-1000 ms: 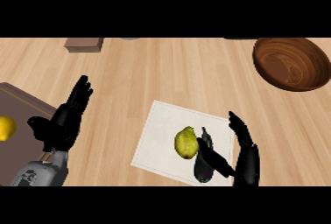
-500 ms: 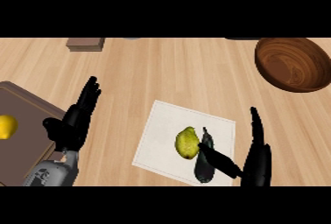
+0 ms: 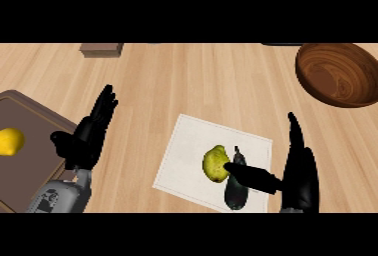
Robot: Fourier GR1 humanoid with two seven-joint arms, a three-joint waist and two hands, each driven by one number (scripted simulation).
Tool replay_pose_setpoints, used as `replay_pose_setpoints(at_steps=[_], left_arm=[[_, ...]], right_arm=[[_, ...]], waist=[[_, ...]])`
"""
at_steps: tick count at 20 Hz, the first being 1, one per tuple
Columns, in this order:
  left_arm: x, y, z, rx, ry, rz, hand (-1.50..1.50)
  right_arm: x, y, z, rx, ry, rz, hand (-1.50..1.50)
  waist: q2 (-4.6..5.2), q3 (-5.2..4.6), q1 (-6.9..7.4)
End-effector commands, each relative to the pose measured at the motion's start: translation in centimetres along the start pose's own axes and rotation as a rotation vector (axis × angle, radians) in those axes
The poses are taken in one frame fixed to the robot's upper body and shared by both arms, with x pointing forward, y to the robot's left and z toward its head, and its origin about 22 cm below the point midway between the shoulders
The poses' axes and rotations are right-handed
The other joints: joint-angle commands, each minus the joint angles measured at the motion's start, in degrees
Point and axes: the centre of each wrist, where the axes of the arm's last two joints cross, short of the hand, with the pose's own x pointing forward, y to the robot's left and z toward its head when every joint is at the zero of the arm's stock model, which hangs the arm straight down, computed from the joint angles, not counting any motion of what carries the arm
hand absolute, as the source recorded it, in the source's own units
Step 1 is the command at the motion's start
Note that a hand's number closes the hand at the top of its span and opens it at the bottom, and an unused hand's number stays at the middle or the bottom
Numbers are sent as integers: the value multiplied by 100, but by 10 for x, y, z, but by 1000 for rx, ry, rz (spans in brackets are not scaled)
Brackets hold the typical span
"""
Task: Pick the eggplant from the placemat and place it in the bowl
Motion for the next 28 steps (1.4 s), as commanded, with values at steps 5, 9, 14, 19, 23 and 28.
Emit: replay_pose_setpoints(at_steps=[5, 9, 14, 19, 23, 28], left_arm=[[-8, 10, 4, -5, 5, 2, 0], [-9, -17, 10, -20, 2, 10, 0], [-7, -22, 16, -18, 1, -2, 0], [-5, -17, 9, -1, 4, -1, 0], [-8, -10, 8, 15, -13, -5, 0], [2, 11, 2, 1, -1, 7, 0]], right_arm=[[16, 7, 3, 139, 272, 112, -150], [0, 12, 13, 170, 287, 115, -150], [-13, 7, 5, 166, 258, 68, -150], [-14, 18, 25, 167, 215, -27, -150], [-12, -3, 28, 168, 197, -70, -150], [-22, 5, 15, 172, 231, -116, -150]], waist=[[7, 8, 45], [-2, 15, 9], [1, 19, 33], [2, 19, 32], [2, 18, 21], [9, 19, 28]])
